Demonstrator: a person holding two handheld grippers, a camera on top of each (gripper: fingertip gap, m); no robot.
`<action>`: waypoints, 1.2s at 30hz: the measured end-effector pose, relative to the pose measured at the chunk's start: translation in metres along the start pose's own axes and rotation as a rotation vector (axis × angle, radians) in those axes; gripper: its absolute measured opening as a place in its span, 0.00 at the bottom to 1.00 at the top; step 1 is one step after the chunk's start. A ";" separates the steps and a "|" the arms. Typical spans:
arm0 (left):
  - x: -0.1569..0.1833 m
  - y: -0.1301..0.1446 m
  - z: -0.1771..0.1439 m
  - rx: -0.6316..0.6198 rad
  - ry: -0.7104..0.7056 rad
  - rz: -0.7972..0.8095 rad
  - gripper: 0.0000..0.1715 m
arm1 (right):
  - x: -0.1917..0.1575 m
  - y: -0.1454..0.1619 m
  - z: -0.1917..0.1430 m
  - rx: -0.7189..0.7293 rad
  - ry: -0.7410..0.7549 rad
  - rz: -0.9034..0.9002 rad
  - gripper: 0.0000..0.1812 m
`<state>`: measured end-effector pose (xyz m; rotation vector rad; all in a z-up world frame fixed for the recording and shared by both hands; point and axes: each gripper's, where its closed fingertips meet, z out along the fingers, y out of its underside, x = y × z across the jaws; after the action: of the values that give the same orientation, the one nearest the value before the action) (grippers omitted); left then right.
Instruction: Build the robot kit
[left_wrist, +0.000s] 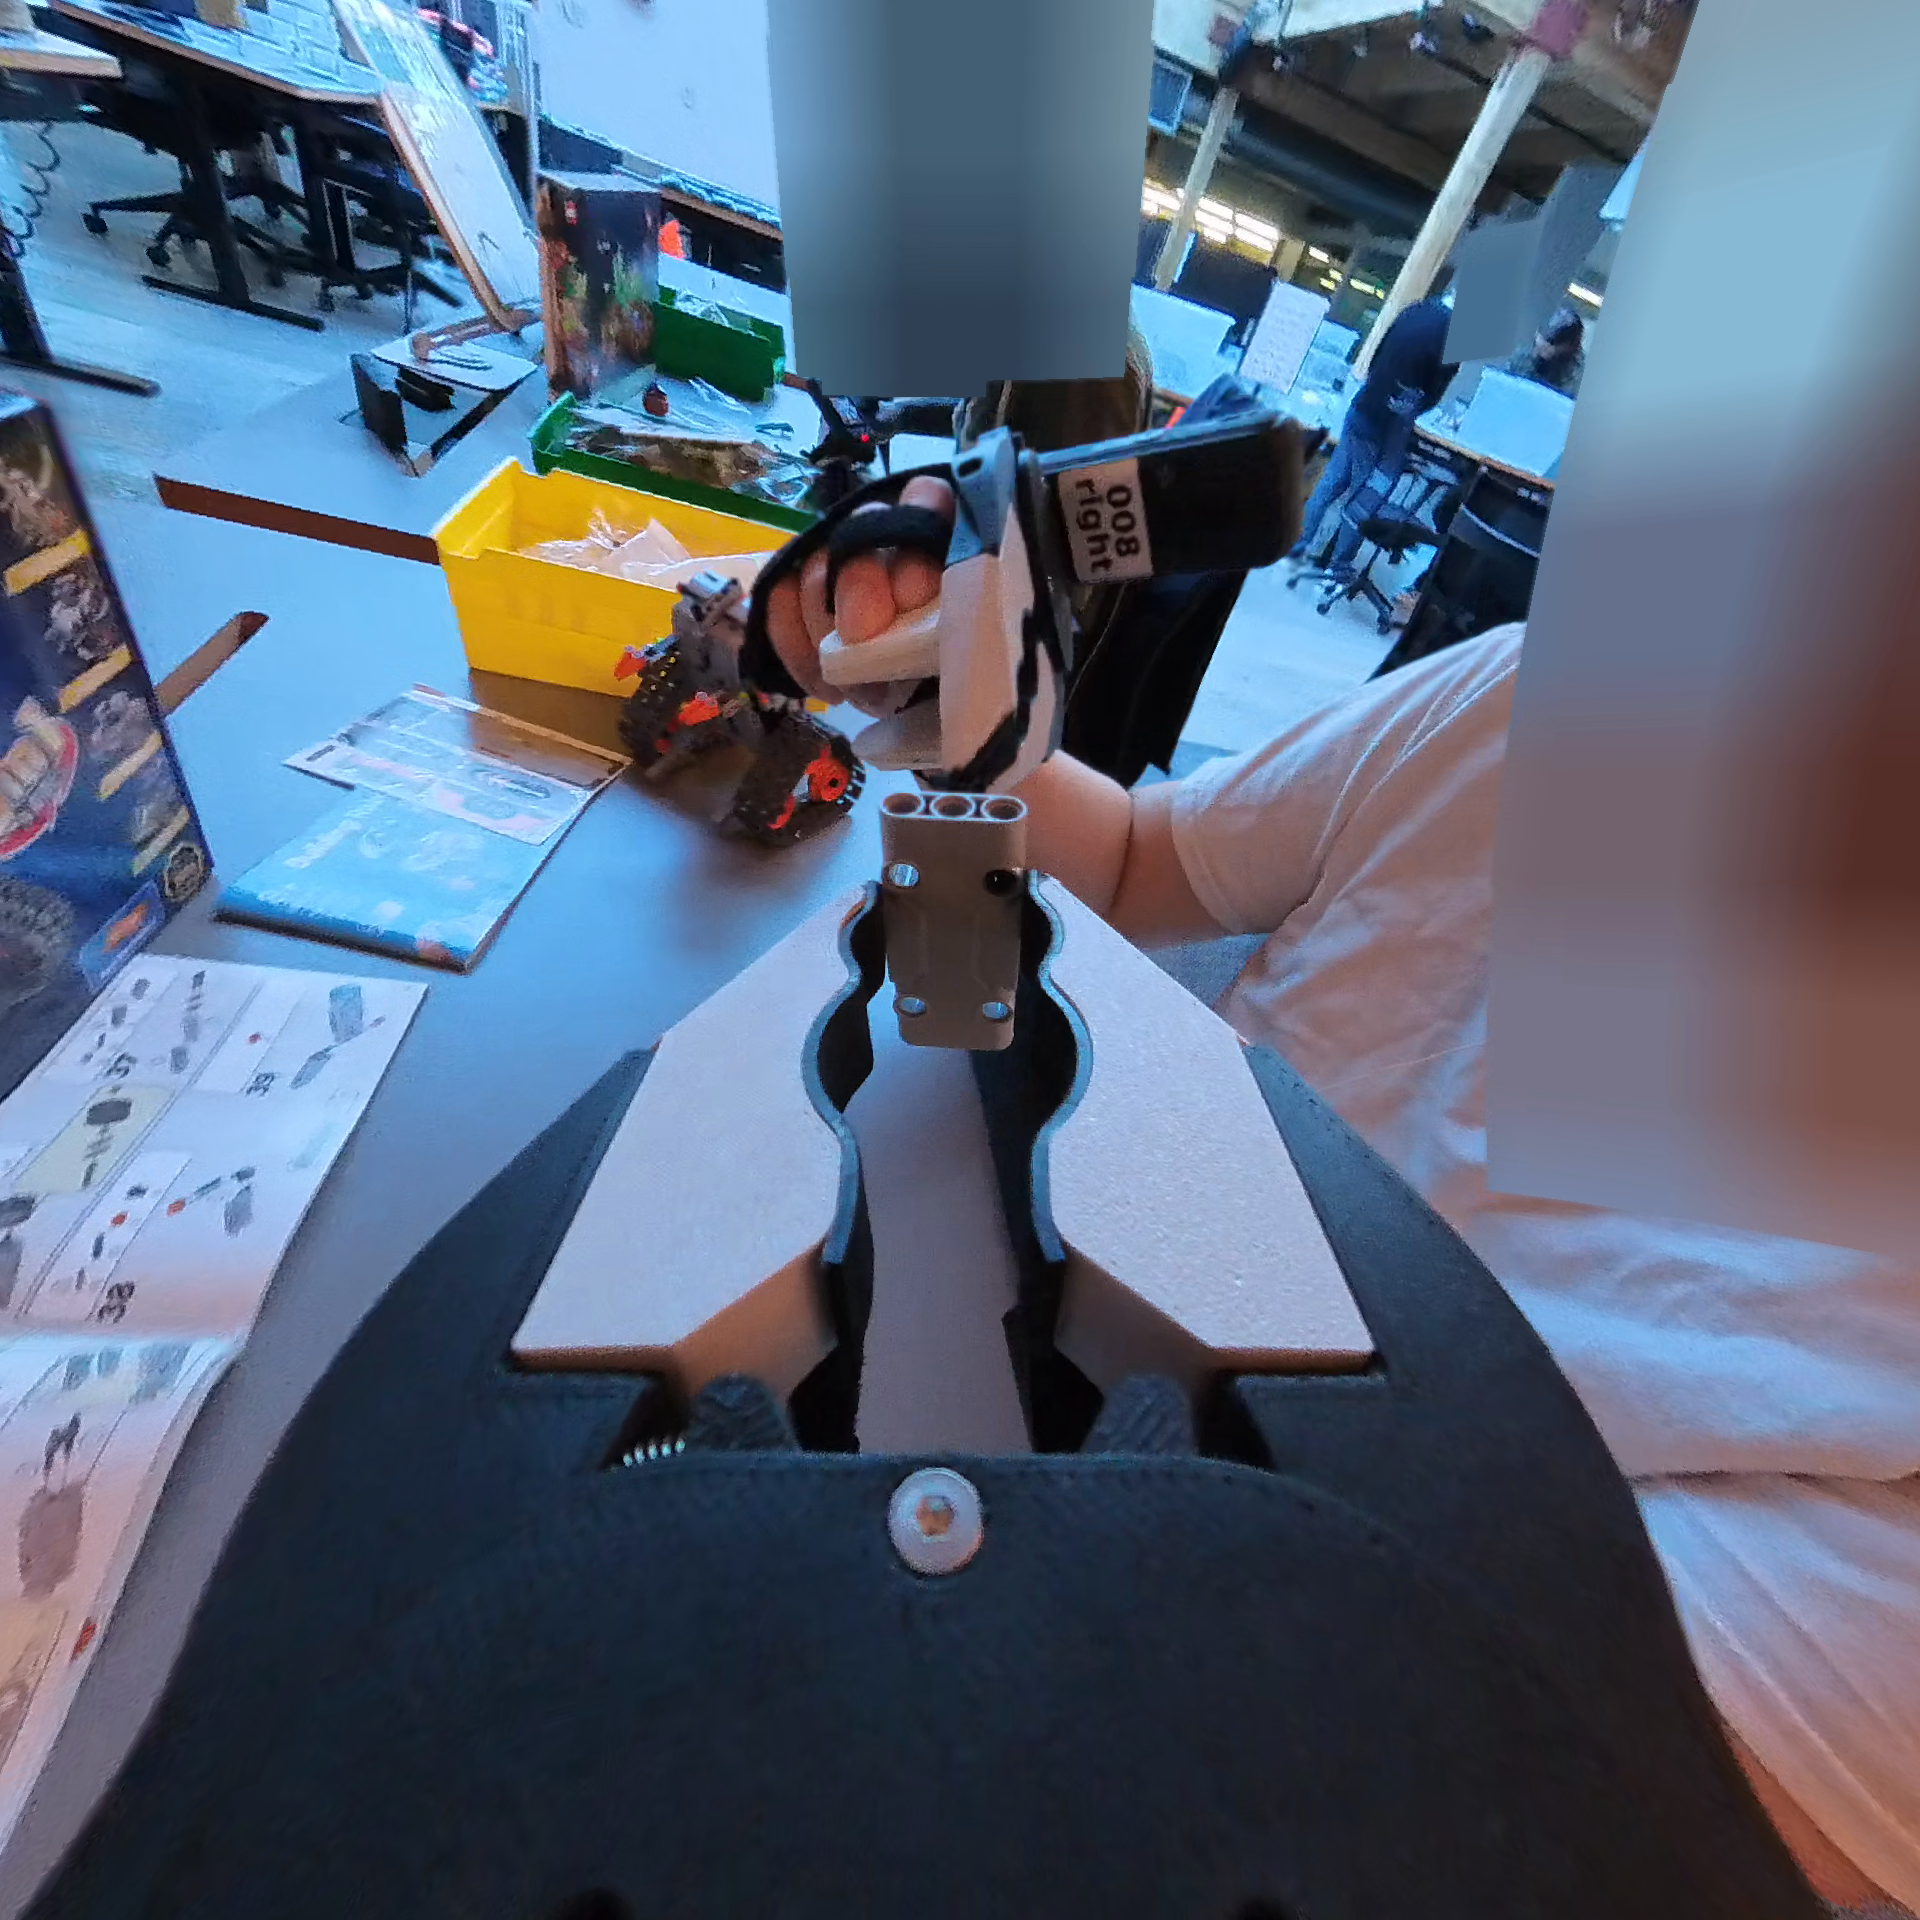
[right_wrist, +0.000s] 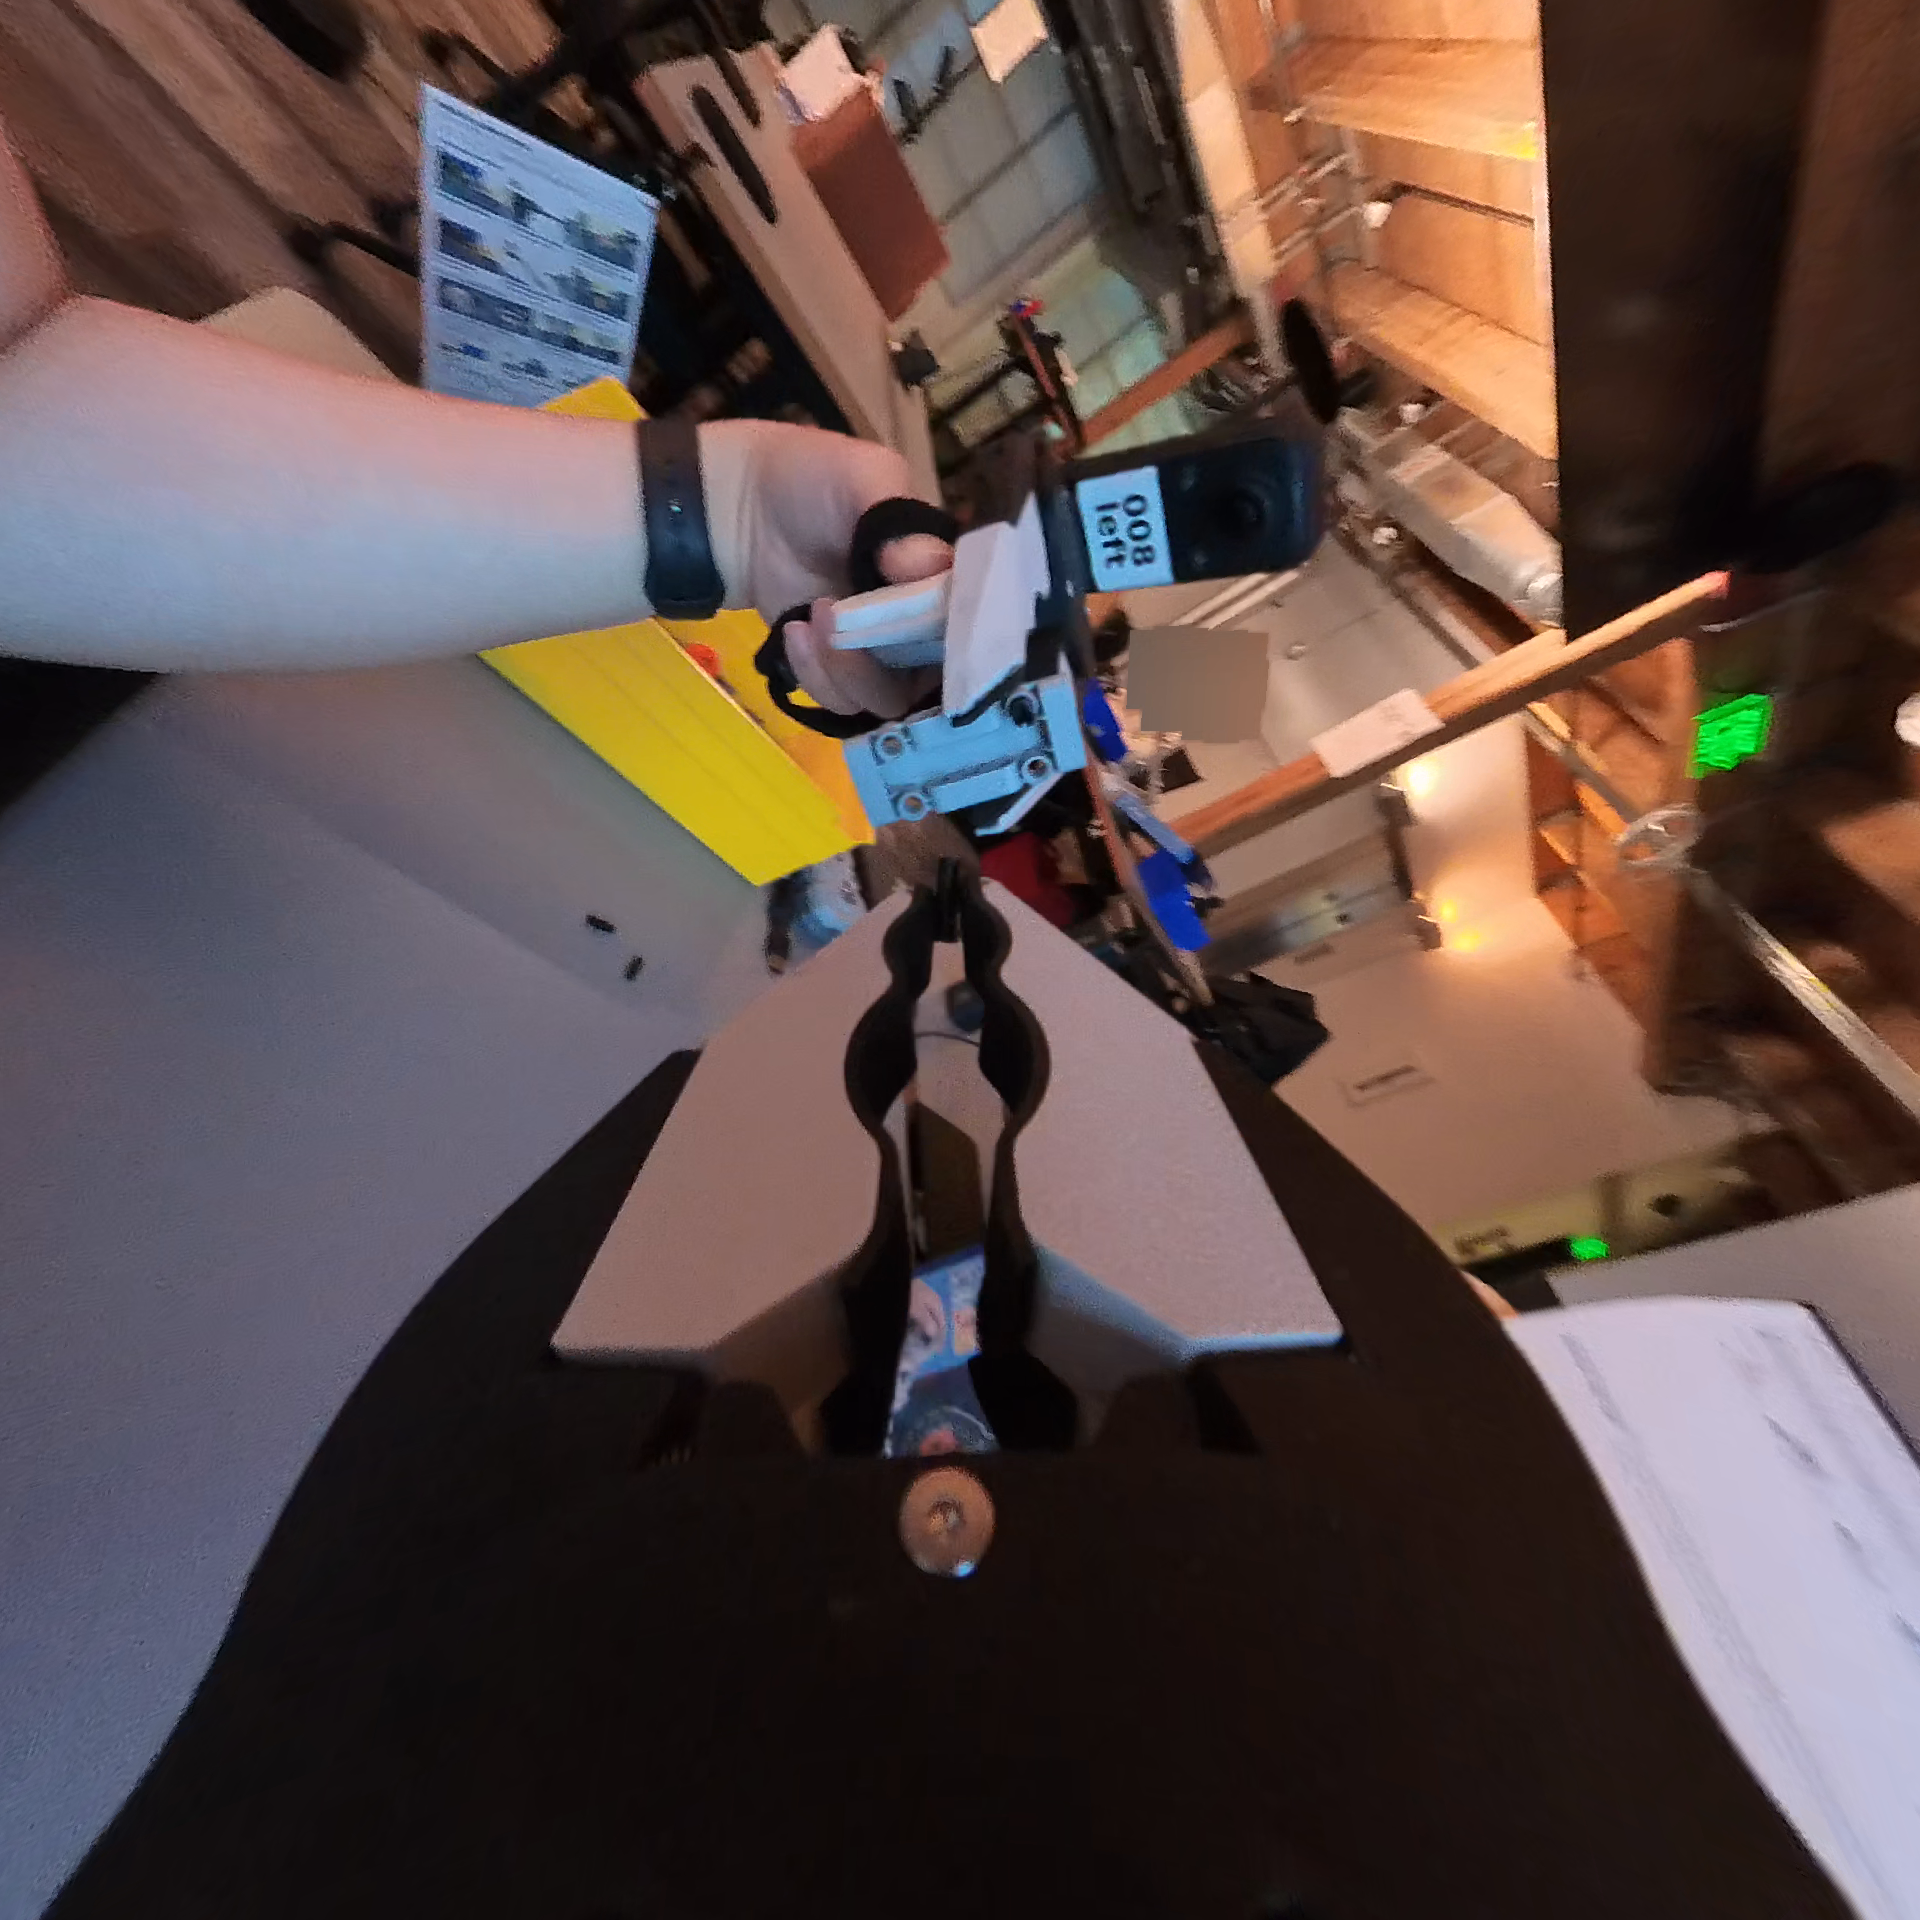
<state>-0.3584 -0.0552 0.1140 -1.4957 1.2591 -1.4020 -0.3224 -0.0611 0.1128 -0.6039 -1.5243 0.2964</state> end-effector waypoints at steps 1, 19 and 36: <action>0.001 -0.003 0.008 -0.007 -0.003 0.015 0.13 | 0.003 -0.001 -0.006 -0.010 0.039 -0.012 0.02; -0.001 -0.023 0.059 0.042 0.112 -0.192 0.13 | 0.028 0.003 -0.013 -0.071 0.101 -0.035 0.02; -0.024 0.003 0.053 -0.095 -0.073 -0.149 0.13 | 0.006 0.036 -0.010 -0.104 -0.131 0.384 0.02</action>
<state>-0.3054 -0.0385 0.0967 -1.7203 1.2047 -1.3856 -0.3056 -0.0299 0.0991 -0.9777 -1.5502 0.5610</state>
